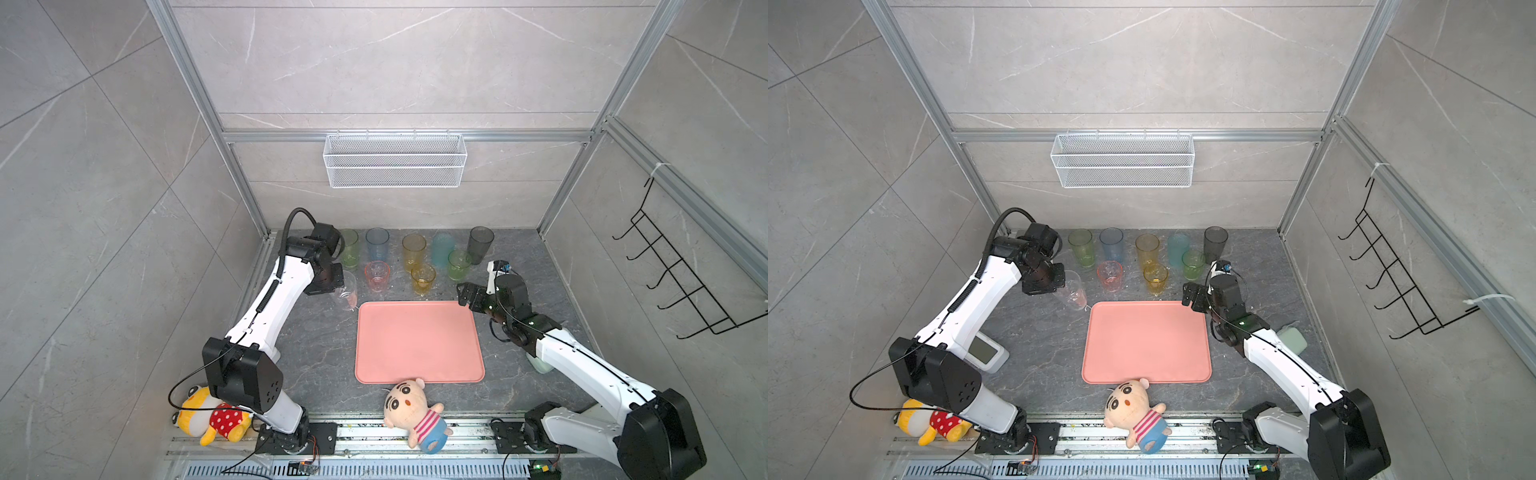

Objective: Place the glasses into the tray

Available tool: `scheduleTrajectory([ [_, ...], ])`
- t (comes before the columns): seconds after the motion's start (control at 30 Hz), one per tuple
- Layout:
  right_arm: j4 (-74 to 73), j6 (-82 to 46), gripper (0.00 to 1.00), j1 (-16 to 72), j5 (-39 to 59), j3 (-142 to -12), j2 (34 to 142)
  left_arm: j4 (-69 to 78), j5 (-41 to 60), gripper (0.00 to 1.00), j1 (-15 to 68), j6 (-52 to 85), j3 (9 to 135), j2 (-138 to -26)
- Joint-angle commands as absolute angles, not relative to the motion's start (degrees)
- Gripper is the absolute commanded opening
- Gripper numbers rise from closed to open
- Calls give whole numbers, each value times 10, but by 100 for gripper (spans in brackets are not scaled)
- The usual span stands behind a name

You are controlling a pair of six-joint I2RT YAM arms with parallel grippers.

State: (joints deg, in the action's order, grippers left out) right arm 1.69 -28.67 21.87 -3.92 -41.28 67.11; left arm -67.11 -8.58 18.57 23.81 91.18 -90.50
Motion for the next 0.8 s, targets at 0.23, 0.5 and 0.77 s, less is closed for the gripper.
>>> scheduleTrajectory([
  [0.23,19,-275,99,225,-54,-433,679,-673,-69,0,238,235,945,-924],
  [0.5,20,-273,99,227,-57,-435,682,-672,-71,0,271,239,969,-963],
  [0.77,23,-272,99,228,-59,-437,684,-671,-76,0,294,246,989,-993],
])
